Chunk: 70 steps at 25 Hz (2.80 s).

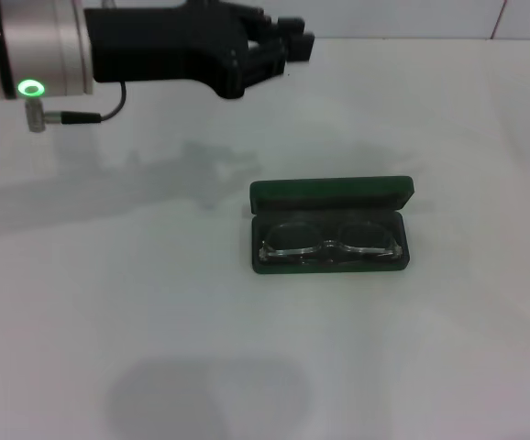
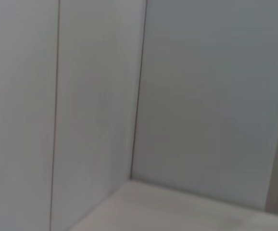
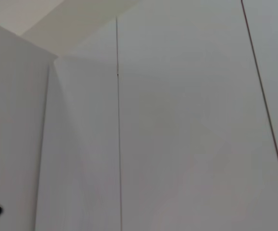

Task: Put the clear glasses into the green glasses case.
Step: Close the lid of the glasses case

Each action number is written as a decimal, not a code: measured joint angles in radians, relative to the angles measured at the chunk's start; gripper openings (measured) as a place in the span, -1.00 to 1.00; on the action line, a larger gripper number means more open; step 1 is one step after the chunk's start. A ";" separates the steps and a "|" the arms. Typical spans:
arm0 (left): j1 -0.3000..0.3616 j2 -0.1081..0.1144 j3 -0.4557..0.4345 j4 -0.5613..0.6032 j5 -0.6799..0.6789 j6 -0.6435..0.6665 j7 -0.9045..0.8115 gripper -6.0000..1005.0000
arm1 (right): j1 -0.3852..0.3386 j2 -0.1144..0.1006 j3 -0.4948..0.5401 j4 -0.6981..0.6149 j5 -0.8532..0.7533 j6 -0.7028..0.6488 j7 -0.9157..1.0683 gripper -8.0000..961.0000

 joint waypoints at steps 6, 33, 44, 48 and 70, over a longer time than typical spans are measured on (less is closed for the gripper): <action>-0.071 -0.020 0.000 -0.130 0.133 -0.011 0.074 -0.69 | 0.012 0.005 0.001 0.018 -0.025 0.010 -0.002 -0.97; -0.236 -0.033 0.160 -0.497 0.154 -0.291 0.210 -0.64 | 0.038 0.007 -0.005 0.043 -0.070 0.047 -0.025 -0.97; -0.257 -0.033 0.160 -0.548 0.118 -0.305 0.257 -0.67 | 0.046 0.007 -0.003 0.043 -0.079 0.062 -0.025 -0.97; -0.255 -0.032 0.159 -0.548 0.096 -0.306 0.258 -0.67 | 0.045 0.007 0.000 0.043 -0.079 0.062 -0.025 -0.97; -0.248 -0.032 0.163 -0.558 0.083 -0.299 0.259 -0.87 | 0.052 0.007 -0.002 0.043 -0.078 0.074 -0.026 -0.97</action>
